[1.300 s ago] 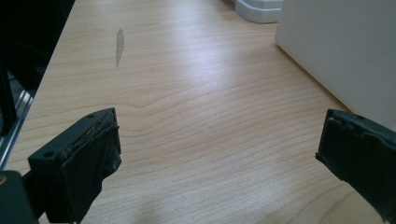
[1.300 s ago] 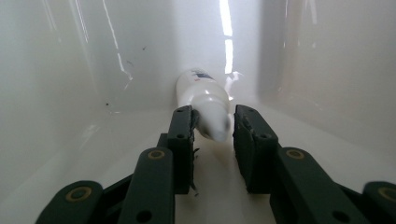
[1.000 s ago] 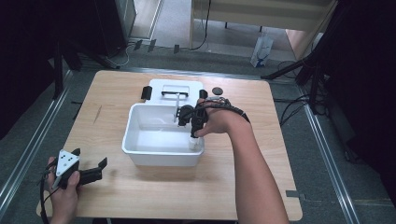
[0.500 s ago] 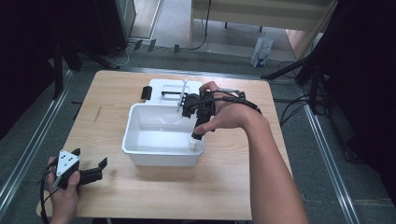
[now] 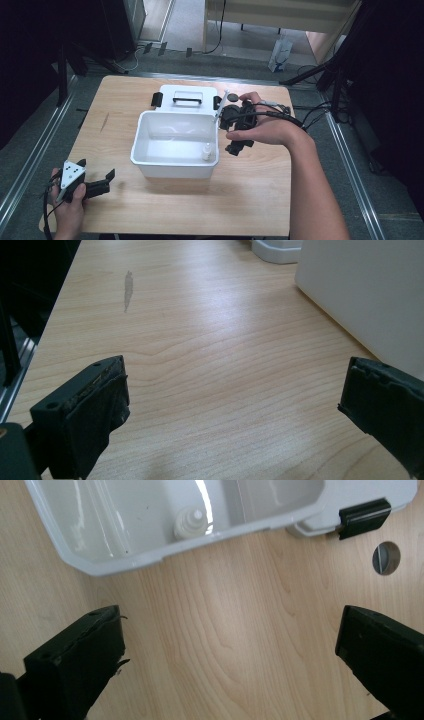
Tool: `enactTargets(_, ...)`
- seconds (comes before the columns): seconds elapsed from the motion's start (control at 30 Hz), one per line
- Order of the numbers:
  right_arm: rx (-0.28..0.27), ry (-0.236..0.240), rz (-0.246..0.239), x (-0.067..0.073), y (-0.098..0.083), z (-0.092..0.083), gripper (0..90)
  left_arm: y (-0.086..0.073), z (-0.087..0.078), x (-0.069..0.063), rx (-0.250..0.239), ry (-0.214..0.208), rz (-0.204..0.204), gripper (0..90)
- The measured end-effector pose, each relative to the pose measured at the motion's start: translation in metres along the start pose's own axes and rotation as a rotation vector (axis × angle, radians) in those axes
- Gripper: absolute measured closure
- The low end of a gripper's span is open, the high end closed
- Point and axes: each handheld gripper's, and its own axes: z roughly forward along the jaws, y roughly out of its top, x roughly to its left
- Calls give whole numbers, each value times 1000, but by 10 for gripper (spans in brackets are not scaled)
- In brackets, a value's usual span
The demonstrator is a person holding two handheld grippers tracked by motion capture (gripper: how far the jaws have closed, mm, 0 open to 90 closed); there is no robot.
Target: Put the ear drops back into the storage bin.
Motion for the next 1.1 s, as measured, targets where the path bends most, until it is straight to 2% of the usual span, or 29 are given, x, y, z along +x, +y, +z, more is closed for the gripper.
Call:
enactTargets(0.17,-10,-3,32,0,-20,5,0,0,0,0,0,0,2,0)
enactTargets(0.2,-12,-4,49,1,-30,7,0,0,0,0,-1,1,0,0)
enactTargets(0.27,-17,-7,53,1,-33,8,0,0,0,0,-1,1,0,0)
enactTargets(0.4,-26,-9,94,3,-56,18,0,0,0,-1,-1,2,4,0)
enactTargets(0.43,-26,-9,94,3,-56,18,0,0,0,-1,-1,2,4,0)
enactTargets(0.8,-62,-17,169,16,-101,39,0,0,0,0,-1,2,4,0)
enactTargets(0.87,-86,-30,186,21,-115,45,0,0,0,-1,-1,2,5,0)
enactTargets(0.9,-86,-30,186,21,-115,45,0,0,0,-1,-1,3,6,0)
enactTargets(1.0,-126,-35,229,30,-135,54,0,0,0,-1,-1,4,7,0)
enactTargets(1.1,-151,-36,255,33,-144,61,0,0,0,-1,-1,5,9,0)
